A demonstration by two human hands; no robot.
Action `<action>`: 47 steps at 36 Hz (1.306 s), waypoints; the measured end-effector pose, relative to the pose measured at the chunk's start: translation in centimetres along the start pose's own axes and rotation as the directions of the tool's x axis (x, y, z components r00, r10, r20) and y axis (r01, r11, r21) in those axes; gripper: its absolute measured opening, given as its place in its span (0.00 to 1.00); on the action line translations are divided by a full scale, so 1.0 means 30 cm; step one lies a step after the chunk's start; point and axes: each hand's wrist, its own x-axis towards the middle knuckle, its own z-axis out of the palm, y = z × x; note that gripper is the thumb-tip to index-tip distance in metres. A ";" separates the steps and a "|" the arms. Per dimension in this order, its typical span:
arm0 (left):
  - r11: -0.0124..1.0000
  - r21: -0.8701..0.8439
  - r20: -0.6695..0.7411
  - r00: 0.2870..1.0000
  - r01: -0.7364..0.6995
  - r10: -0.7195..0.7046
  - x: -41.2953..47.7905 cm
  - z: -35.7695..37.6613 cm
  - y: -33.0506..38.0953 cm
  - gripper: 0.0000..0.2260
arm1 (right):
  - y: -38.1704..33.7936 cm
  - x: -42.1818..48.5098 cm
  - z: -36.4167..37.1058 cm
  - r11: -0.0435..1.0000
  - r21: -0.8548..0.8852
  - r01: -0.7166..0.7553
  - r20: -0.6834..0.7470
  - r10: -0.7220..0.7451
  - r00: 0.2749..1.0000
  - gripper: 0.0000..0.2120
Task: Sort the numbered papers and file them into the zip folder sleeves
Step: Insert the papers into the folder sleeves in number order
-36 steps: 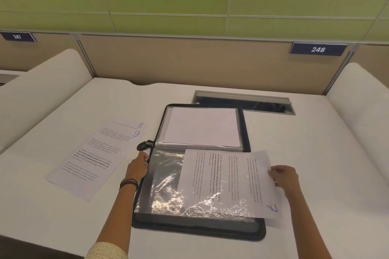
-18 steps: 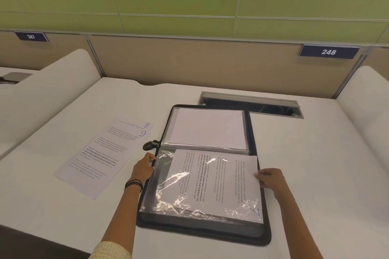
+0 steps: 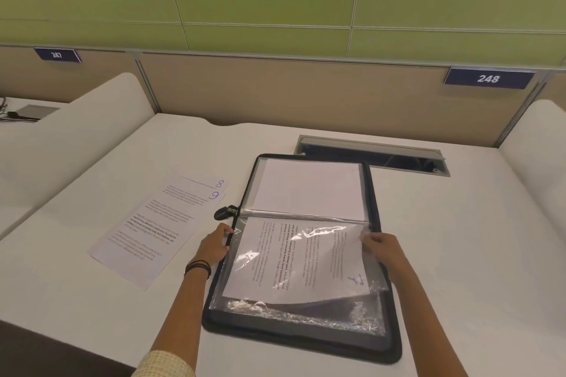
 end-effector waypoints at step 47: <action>0.626 -0.780 0.083 0.992 0.004 0.097 -0.046 -0.129 0.190 0.26 | -0.105 -0.032 0.004 0.553 0.819 0.153 -0.134 -0.075 0.988 0.07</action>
